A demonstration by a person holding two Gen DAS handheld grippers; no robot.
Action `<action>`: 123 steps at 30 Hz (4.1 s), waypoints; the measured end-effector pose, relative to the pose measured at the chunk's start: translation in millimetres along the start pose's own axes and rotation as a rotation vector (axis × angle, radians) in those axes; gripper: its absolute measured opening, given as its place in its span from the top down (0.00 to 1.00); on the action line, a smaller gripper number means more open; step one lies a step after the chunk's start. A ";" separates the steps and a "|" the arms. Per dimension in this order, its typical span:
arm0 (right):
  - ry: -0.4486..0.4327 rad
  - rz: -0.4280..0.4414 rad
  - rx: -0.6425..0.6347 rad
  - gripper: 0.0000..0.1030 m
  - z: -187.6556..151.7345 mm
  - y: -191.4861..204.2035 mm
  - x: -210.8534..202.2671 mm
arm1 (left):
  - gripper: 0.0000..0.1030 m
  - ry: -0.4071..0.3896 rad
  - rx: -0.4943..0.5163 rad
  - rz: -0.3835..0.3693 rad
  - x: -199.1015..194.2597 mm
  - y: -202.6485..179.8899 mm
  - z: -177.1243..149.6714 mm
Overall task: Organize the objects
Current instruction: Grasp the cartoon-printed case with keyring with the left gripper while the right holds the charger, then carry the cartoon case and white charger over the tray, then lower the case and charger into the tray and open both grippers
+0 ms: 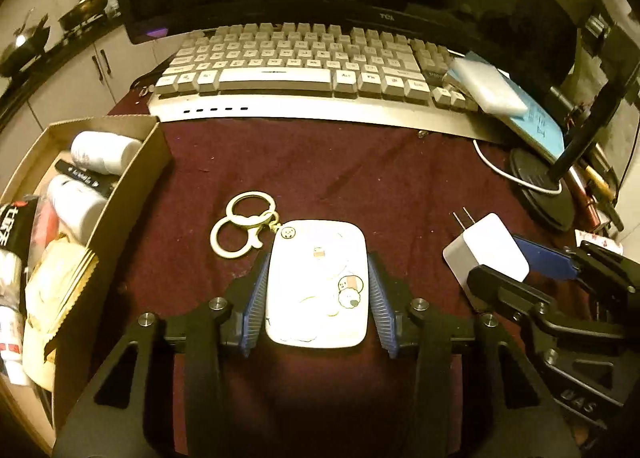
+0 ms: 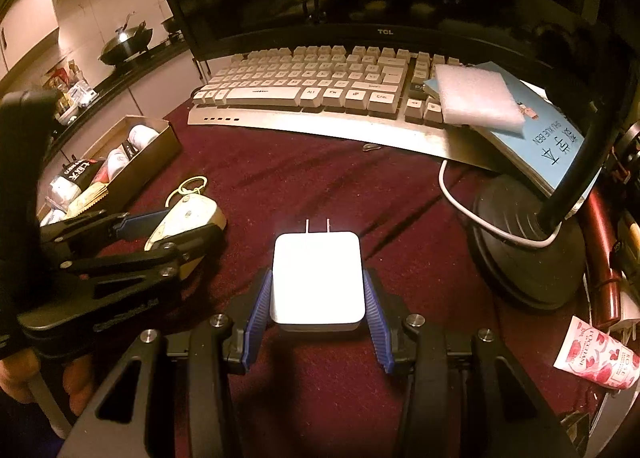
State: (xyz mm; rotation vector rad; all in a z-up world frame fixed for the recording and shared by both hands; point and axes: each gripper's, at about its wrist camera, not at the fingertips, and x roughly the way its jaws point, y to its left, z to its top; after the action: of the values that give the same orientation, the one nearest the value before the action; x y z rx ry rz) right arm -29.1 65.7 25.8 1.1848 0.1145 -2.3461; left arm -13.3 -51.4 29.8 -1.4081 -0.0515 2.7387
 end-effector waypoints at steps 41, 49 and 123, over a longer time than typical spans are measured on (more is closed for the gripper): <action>-0.053 0.064 -0.038 0.56 11.1 48.2 -15.0 | 0.55 -0.204 -0.274 -0.174 -99.4 59.6 -21.4; -0.061 0.071 -0.051 0.56 15.7 54.3 -16.5 | 0.55 -0.241 -0.289 -0.170 -115.4 69.3 -20.1; 0.061 0.394 -0.382 0.55 104.7 255.2 89.4 | 0.52 -0.133 -0.636 0.229 -120.6 271.7 -85.1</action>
State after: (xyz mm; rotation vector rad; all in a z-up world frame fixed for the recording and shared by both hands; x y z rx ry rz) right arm -29.0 -222.5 58.8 0.9844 0.3059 -1.8443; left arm 115.1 -330.8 62.4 -1.4039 -0.8908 3.1630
